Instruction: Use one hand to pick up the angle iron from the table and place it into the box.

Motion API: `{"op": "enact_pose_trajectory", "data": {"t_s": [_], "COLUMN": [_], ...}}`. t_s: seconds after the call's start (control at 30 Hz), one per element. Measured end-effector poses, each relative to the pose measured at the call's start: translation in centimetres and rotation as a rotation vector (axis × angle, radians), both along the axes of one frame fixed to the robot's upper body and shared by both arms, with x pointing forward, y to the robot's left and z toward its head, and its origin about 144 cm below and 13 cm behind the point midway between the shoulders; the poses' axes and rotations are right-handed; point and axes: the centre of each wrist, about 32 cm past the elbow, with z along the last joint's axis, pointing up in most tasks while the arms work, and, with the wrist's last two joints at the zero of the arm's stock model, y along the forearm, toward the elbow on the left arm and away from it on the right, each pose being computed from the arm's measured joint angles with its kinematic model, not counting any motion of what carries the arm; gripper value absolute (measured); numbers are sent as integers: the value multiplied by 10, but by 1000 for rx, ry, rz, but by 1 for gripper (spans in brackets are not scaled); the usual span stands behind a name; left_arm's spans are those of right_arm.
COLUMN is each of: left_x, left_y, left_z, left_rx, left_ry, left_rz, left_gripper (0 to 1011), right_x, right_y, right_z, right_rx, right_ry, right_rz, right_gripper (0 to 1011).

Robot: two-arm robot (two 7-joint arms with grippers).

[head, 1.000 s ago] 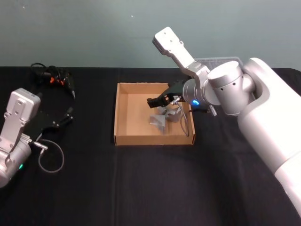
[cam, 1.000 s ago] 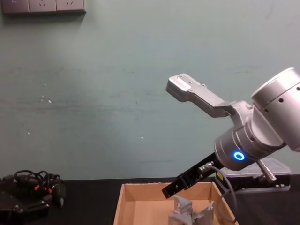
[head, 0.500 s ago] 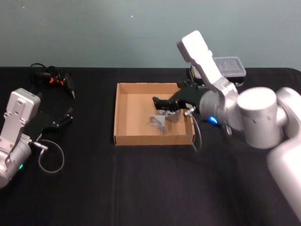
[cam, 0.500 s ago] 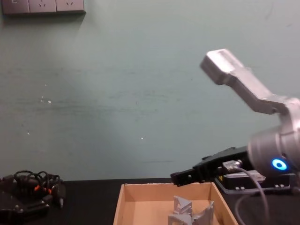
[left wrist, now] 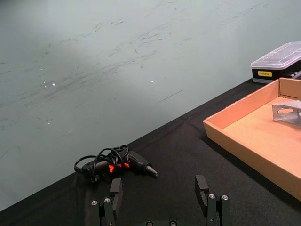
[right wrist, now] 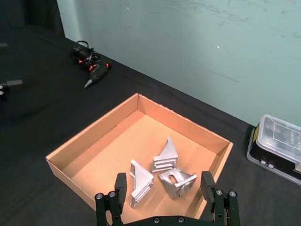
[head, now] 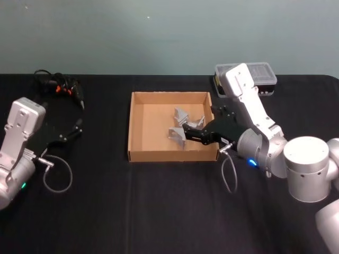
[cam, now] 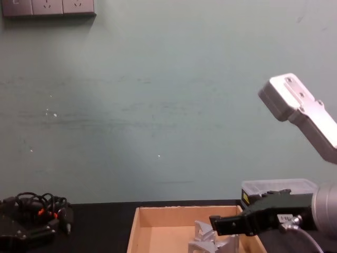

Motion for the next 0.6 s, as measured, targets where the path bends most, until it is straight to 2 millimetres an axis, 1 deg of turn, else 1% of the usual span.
{"op": "enact_pose_trajectory", "data": {"t_s": [0.07, 0.6], "left_x": [0, 0], "left_y": [0, 0], "left_z": [0, 0], "left_rx": [0, 0], "left_ry": [0, 0], "left_rz": [0, 0], "left_gripper": [1011, 1011], "right_x": [-1, 0], "right_y": [0, 1], "right_z": [-4, -2], "right_rx": [-6, -7], "right_ry": [-7, -3], "right_rz": [-4, -4], "right_gripper": [1002, 1002]}}
